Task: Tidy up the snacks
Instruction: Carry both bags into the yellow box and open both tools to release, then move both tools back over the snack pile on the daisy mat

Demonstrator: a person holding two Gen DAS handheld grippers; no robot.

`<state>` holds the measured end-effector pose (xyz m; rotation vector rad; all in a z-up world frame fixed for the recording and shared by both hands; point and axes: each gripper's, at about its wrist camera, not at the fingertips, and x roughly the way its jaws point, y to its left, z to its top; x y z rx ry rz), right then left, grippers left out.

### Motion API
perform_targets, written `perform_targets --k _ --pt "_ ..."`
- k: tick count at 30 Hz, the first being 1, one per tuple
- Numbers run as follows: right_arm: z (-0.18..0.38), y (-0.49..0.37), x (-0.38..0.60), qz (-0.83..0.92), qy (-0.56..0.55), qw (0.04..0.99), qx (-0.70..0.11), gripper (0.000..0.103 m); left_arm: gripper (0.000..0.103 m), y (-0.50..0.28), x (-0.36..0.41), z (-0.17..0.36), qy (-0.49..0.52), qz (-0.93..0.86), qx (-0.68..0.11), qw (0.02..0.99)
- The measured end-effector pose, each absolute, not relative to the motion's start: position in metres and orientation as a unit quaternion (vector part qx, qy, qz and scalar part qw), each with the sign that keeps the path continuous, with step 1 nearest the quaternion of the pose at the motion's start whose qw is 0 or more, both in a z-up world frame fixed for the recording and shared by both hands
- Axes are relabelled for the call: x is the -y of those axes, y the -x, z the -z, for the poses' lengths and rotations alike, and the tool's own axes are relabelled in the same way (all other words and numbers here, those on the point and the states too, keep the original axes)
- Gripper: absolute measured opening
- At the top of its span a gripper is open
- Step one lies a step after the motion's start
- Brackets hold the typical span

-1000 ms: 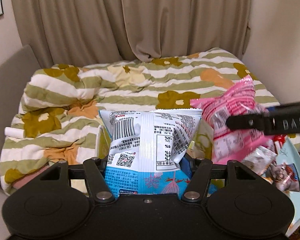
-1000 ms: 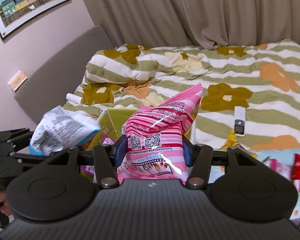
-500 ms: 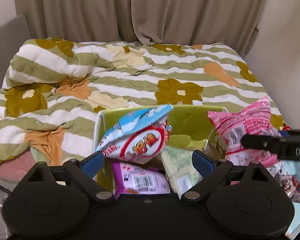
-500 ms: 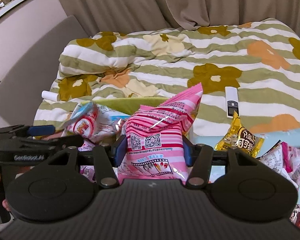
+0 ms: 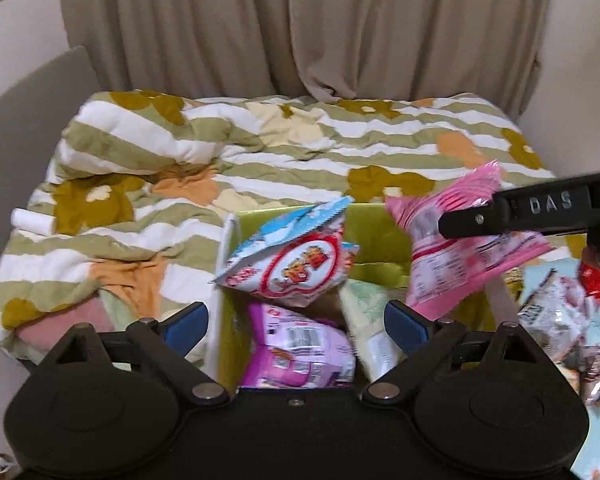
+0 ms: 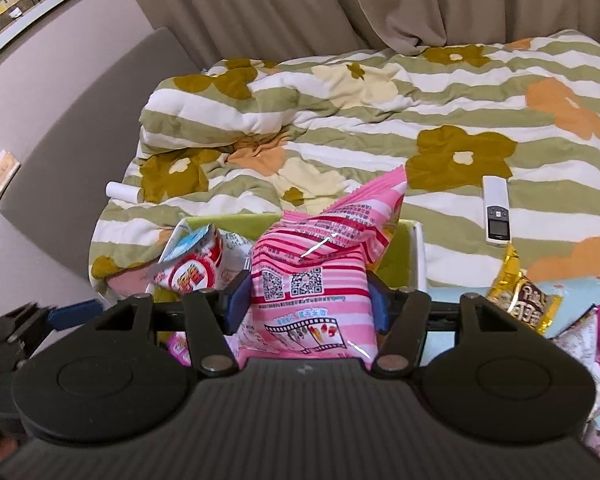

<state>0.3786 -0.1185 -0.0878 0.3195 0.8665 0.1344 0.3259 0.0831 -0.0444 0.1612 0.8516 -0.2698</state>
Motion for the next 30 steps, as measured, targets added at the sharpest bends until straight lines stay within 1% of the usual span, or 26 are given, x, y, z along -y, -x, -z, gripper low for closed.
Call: perform_targets --k 1,2,5,11,20,30 --pt "0.091 -0.380 0.120 -0.063 -0.164 0.892 -0.416 0.100 0.097 -0.324 -0.082 0.045 -0.087 0.124 -0.410 0.899" --pt "0.093 -0.380 0.122 -0.063 -0.176 0.892 -0.412 0.103 0.097 -0.321 -0.080 0.047 -0.096 0.120 -0.409 0.899" --pt "0.097 -0.375 0.127 -0.063 -0.189 0.893 -0.405 0.103 0.097 -0.314 -0.079 0.052 -0.097 0.114 -0.409 0.900" --pt "0.091 -0.362 0.129 -0.062 -0.175 0.900 -0.395 0.103 0.097 -0.308 -0.080 0.049 -0.082 0.113 -0.405 0.904" --pt "0.064 -0.330 0.128 -0.064 -0.163 0.912 -0.371 0.103 0.097 -0.288 -0.075 0.019 -0.091 0.120 -0.371 0.916" --pt "0.026 -0.265 0.151 -0.009 -0.146 0.930 -0.338 0.103 0.098 -0.250 -0.062 -0.012 -0.093 0.163 -0.323 0.928"
